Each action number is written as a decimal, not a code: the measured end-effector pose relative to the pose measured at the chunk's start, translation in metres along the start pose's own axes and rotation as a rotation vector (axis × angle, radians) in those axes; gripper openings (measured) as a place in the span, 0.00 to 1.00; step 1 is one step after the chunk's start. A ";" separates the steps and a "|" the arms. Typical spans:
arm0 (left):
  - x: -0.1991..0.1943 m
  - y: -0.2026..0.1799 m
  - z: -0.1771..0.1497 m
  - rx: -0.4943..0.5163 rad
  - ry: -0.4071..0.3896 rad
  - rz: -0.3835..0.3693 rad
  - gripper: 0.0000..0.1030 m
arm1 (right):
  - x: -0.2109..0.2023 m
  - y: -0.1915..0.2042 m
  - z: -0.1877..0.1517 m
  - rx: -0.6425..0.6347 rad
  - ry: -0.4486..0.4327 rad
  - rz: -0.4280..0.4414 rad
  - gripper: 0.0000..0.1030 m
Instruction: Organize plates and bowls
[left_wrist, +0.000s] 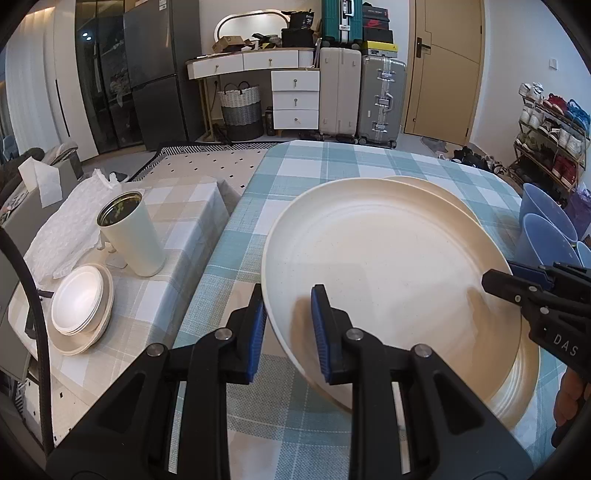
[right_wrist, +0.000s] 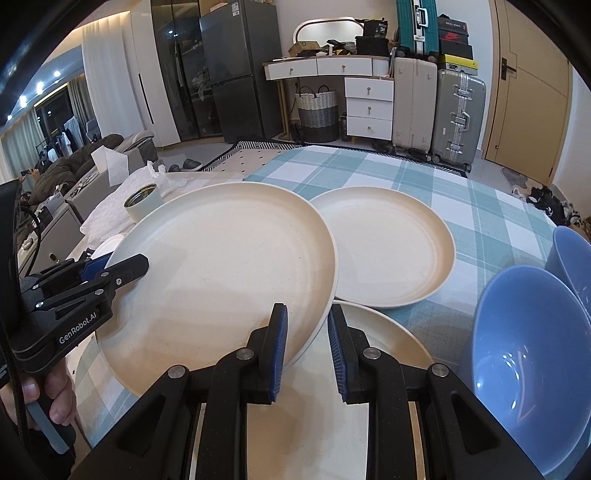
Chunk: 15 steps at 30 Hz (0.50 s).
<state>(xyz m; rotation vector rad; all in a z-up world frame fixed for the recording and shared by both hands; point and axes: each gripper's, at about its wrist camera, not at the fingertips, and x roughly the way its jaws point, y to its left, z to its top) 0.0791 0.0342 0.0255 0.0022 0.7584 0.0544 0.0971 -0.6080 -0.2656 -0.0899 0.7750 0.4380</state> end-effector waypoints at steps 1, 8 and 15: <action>-0.002 -0.002 -0.001 0.004 0.000 -0.002 0.20 | -0.002 -0.001 -0.002 0.002 -0.001 -0.003 0.22; -0.013 -0.020 -0.010 0.031 -0.005 -0.018 0.20 | -0.017 -0.010 -0.018 0.023 -0.012 -0.016 0.22; -0.025 -0.034 -0.018 0.052 -0.014 -0.033 0.20 | -0.030 -0.016 -0.030 0.035 -0.020 -0.029 0.22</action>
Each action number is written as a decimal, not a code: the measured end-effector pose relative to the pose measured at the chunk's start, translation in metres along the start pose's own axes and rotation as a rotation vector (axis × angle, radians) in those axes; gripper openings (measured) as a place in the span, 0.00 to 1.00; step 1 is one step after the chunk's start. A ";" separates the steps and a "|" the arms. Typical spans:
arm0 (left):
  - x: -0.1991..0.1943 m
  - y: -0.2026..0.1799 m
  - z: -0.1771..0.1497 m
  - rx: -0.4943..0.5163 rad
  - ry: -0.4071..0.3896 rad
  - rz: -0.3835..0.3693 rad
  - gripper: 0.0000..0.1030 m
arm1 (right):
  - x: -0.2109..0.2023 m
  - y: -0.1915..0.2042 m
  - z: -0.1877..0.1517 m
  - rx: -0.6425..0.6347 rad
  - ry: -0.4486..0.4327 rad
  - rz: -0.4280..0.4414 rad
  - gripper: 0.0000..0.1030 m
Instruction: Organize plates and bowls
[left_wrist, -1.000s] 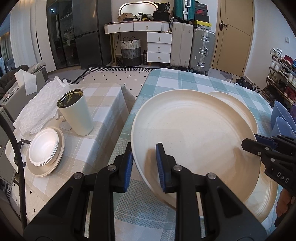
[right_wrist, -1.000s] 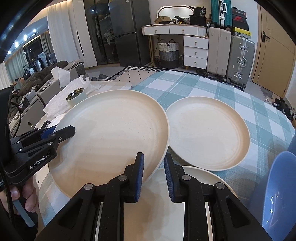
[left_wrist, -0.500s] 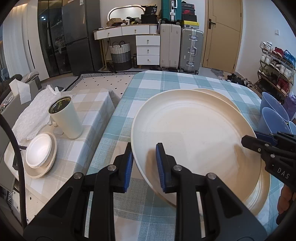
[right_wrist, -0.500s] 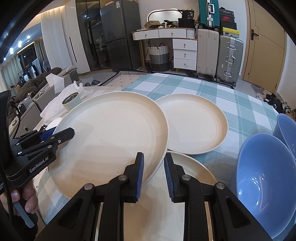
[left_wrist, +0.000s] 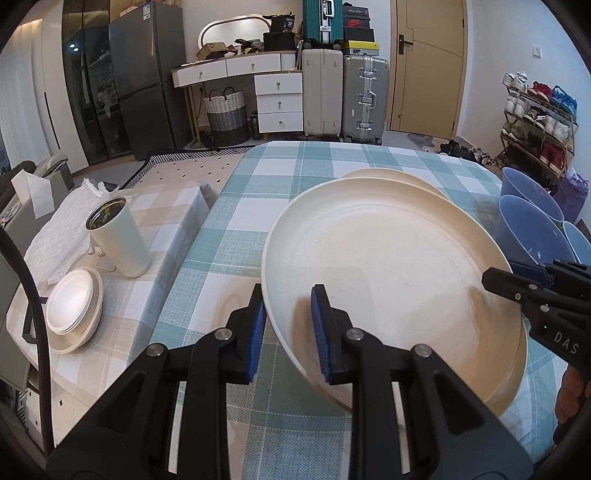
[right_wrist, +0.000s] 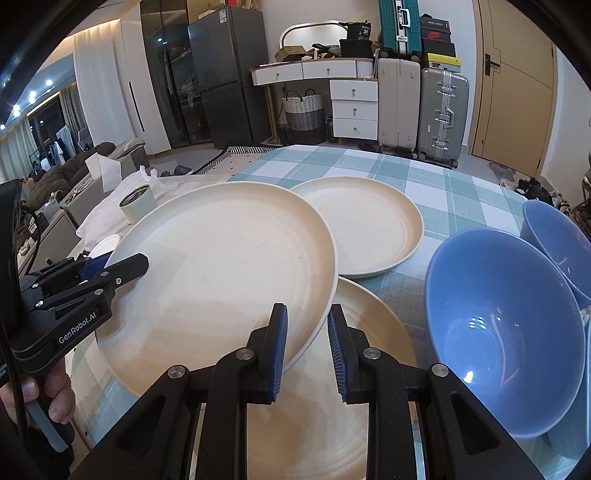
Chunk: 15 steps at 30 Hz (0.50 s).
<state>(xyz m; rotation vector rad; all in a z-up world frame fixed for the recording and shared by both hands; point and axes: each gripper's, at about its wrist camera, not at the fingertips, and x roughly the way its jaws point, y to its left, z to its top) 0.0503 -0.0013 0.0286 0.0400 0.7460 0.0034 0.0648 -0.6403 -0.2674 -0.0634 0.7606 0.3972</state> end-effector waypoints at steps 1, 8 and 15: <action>-0.001 -0.001 0.000 0.003 0.001 -0.002 0.20 | -0.002 -0.001 -0.002 0.001 -0.002 -0.003 0.22; -0.006 -0.007 -0.005 0.023 -0.002 -0.012 0.20 | -0.011 -0.004 -0.010 0.008 -0.003 -0.019 0.22; -0.010 -0.015 -0.012 0.045 -0.002 -0.022 0.21 | -0.020 -0.007 -0.021 0.020 -0.007 -0.034 0.22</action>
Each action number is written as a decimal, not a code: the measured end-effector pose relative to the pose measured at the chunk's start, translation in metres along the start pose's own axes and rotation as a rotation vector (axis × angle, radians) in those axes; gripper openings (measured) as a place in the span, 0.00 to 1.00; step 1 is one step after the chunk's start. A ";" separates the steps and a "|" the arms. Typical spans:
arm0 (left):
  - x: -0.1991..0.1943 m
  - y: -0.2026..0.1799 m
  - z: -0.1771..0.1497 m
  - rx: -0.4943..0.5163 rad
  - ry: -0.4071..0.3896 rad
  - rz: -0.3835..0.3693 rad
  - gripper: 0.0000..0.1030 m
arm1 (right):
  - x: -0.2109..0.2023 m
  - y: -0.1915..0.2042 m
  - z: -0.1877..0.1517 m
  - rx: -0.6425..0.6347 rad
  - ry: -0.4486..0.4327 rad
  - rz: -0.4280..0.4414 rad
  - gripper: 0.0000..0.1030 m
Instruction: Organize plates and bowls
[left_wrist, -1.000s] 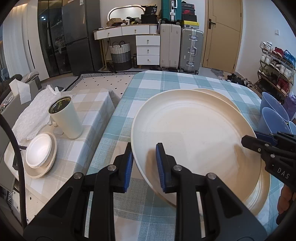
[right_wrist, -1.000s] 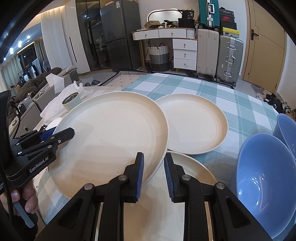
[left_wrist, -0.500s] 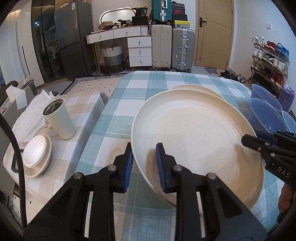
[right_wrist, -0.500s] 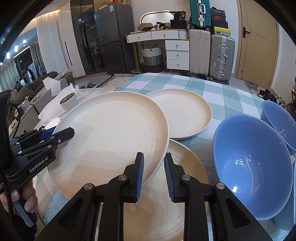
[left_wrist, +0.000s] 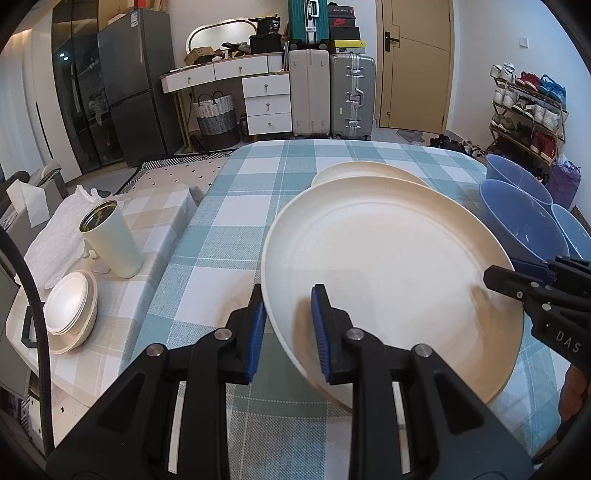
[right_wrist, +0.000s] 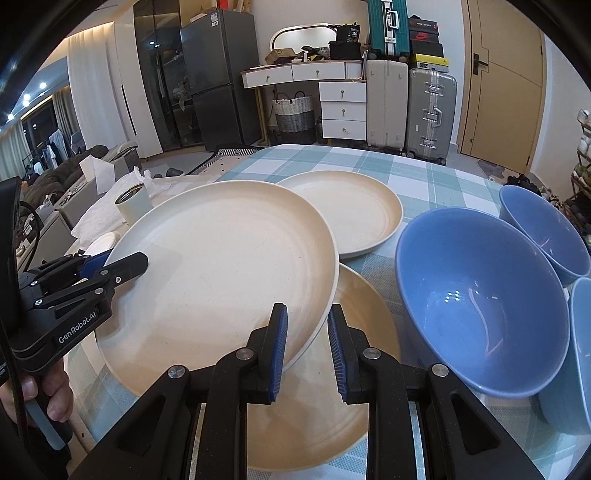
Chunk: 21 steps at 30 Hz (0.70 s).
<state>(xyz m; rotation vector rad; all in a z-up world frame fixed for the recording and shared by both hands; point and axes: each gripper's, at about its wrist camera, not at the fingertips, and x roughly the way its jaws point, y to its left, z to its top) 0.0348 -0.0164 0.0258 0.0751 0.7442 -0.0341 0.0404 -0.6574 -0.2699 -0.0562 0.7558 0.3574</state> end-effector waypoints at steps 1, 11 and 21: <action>-0.001 -0.001 -0.001 0.002 0.000 -0.001 0.21 | -0.001 0.000 -0.002 0.002 -0.001 -0.002 0.22; -0.003 -0.015 -0.009 0.029 -0.001 -0.018 0.21 | -0.014 -0.006 -0.018 0.018 0.001 -0.022 0.22; -0.003 -0.027 -0.021 0.046 0.008 -0.034 0.21 | -0.021 -0.010 -0.028 0.024 0.008 -0.046 0.22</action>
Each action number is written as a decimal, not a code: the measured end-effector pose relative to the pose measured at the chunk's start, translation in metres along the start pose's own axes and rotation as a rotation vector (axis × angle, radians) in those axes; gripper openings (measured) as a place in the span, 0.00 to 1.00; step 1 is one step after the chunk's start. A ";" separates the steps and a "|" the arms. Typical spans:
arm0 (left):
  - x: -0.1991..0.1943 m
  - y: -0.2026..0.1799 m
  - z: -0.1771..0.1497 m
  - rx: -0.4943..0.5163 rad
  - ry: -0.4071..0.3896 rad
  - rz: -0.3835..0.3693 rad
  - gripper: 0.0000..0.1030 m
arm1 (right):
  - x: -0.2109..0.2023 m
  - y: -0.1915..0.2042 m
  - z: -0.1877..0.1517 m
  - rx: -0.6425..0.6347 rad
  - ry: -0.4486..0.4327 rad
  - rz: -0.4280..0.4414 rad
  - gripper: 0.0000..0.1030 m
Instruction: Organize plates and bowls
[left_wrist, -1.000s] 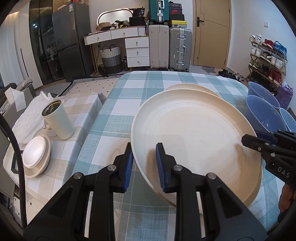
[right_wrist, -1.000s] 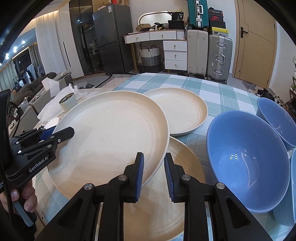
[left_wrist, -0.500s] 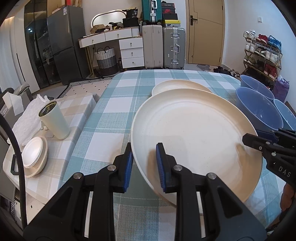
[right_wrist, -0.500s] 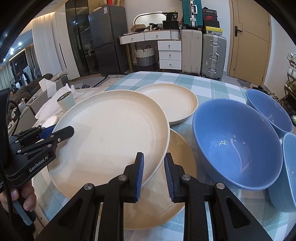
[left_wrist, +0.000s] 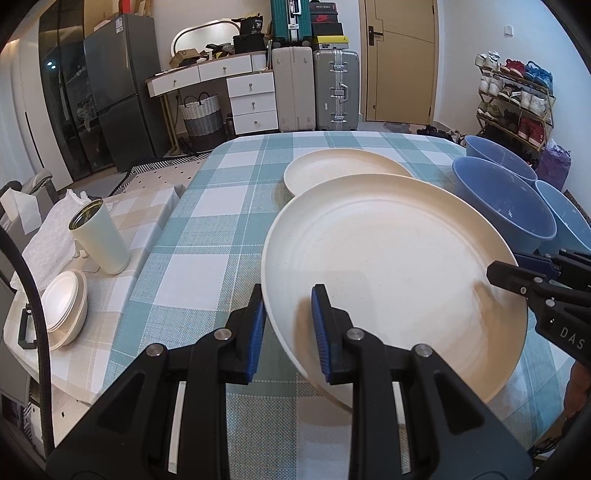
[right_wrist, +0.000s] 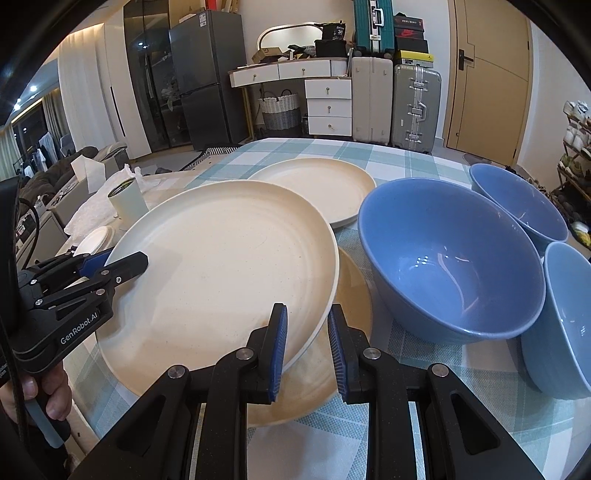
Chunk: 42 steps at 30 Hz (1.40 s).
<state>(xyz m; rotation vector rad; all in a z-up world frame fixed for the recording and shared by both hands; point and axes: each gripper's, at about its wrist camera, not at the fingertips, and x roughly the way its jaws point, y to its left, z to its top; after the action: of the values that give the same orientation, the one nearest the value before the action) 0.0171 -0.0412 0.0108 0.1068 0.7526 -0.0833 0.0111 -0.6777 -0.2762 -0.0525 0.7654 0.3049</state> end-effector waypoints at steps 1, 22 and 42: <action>0.000 -0.001 -0.001 0.002 0.001 -0.002 0.21 | 0.000 0.000 -0.001 0.001 0.001 -0.003 0.22; 0.022 -0.023 -0.009 0.052 0.022 -0.014 0.21 | 0.005 -0.011 -0.018 -0.010 0.029 -0.081 0.22; 0.042 -0.033 -0.017 0.101 0.054 0.023 0.21 | 0.024 -0.011 -0.024 -0.044 0.051 -0.128 0.22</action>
<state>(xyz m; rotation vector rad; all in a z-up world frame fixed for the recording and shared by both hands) 0.0326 -0.0732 -0.0329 0.2142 0.8012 -0.0965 0.0145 -0.6862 -0.3109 -0.1507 0.8018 0.1997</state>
